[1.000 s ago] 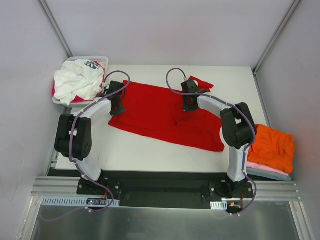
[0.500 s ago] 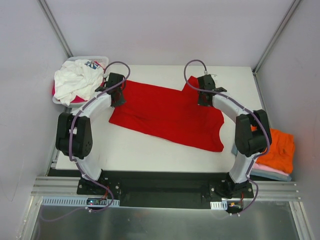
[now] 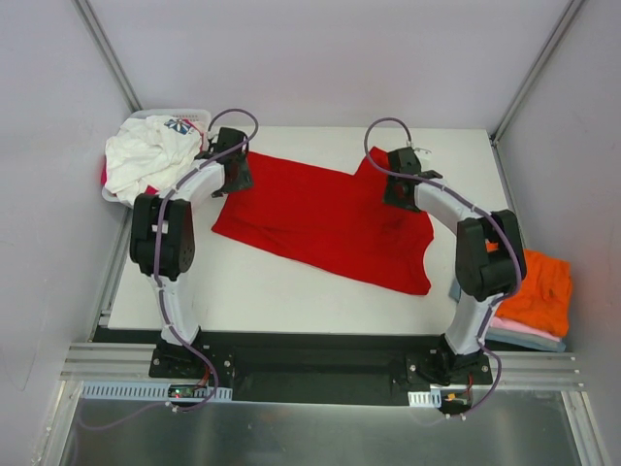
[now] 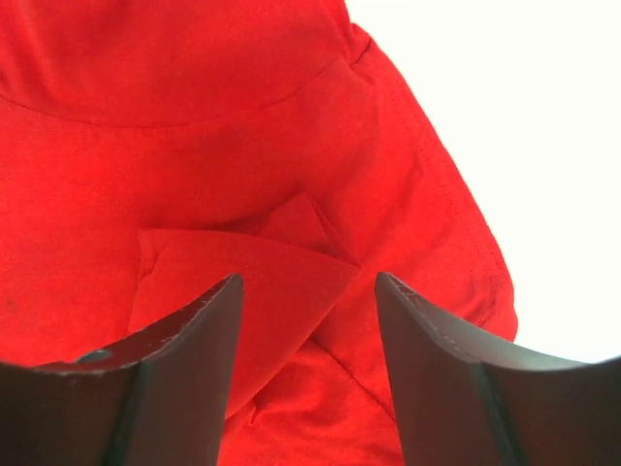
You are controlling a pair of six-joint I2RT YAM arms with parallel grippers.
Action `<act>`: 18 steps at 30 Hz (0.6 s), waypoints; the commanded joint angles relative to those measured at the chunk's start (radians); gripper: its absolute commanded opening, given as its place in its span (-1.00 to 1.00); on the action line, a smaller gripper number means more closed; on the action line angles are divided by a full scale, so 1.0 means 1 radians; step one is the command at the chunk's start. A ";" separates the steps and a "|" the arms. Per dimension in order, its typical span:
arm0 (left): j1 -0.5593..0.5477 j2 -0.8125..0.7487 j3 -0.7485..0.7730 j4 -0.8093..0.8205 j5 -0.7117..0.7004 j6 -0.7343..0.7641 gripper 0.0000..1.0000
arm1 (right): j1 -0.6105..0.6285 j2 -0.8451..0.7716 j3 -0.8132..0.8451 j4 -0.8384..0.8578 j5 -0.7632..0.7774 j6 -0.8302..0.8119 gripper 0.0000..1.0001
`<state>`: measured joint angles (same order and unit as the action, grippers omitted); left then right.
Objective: Fold and stack the t-shirts
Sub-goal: Fold the flattened tshirt in 1/3 of the way
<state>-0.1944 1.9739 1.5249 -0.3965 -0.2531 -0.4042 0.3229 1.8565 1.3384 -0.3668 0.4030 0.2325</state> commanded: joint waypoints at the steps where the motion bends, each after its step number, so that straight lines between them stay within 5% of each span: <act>1: 0.012 -0.108 -0.046 -0.028 -0.066 -0.005 0.34 | -0.005 -0.101 -0.022 -0.014 0.011 0.028 0.25; 10: 0.001 -0.329 -0.385 0.018 0.057 -0.073 0.26 | 0.113 -0.302 -0.215 -0.109 -0.061 0.054 0.24; 18: -0.011 -0.362 -0.537 0.130 0.135 -0.099 -0.30 | 0.263 -0.266 -0.278 -0.081 -0.124 0.076 -0.16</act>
<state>-0.1967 1.6428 1.0126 -0.3305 -0.1661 -0.4763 0.5552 1.5692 1.0691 -0.4404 0.3222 0.2802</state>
